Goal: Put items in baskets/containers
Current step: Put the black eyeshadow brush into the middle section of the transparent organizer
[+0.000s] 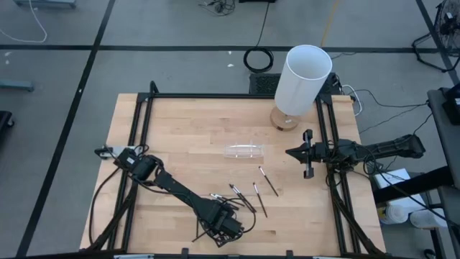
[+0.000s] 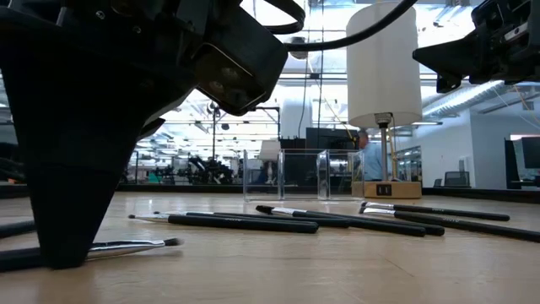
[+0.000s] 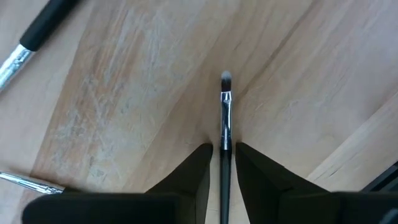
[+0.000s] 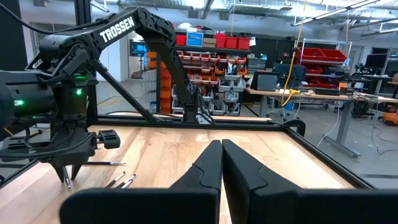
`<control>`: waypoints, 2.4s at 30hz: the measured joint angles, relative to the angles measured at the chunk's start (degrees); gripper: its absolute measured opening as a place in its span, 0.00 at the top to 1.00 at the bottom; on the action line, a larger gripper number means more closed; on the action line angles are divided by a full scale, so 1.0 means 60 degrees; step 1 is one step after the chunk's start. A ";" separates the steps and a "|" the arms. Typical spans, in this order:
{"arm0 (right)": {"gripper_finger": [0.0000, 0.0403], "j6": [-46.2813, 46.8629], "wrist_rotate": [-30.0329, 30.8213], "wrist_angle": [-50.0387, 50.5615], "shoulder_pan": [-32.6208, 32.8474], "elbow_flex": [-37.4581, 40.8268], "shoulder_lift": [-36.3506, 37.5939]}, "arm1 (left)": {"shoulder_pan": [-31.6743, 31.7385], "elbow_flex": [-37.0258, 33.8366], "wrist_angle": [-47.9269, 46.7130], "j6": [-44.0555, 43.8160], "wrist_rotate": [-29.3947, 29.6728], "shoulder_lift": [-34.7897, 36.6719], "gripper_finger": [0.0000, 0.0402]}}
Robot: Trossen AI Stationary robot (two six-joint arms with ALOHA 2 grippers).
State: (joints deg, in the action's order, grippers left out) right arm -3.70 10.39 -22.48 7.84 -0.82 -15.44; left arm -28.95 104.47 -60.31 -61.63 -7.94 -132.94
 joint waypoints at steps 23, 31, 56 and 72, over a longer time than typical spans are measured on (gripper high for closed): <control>1.00 -0.0011 0.0001 0.0004 0.0002 0.0001 0.0000 | 0.0414 0.0007 0.0047 0.0694 0.0009 0.0000 0.78; 1.00 -0.0029 0.0001 0.0001 0.0000 0.0001 0.0000 | 0.0459 0.0007 0.0098 0.0611 0.0131 -0.0015 0.78; 1.00 -0.0029 0.0001 0.0004 0.0001 0.0003 0.0000 | 0.0386 -0.0083 0.0575 -0.1574 -0.0270 -0.0350 0.78; 1.00 -0.0033 0.0001 0.0011 -0.0001 0.0002 0.0000 | 0.0277 -0.0528 0.1129 -0.1380 -0.0256 -0.0193 0.98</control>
State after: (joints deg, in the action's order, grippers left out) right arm -3.90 10.39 -22.41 7.84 -0.81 -15.44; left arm -27.29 101.30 -53.54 -69.91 -9.48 -134.10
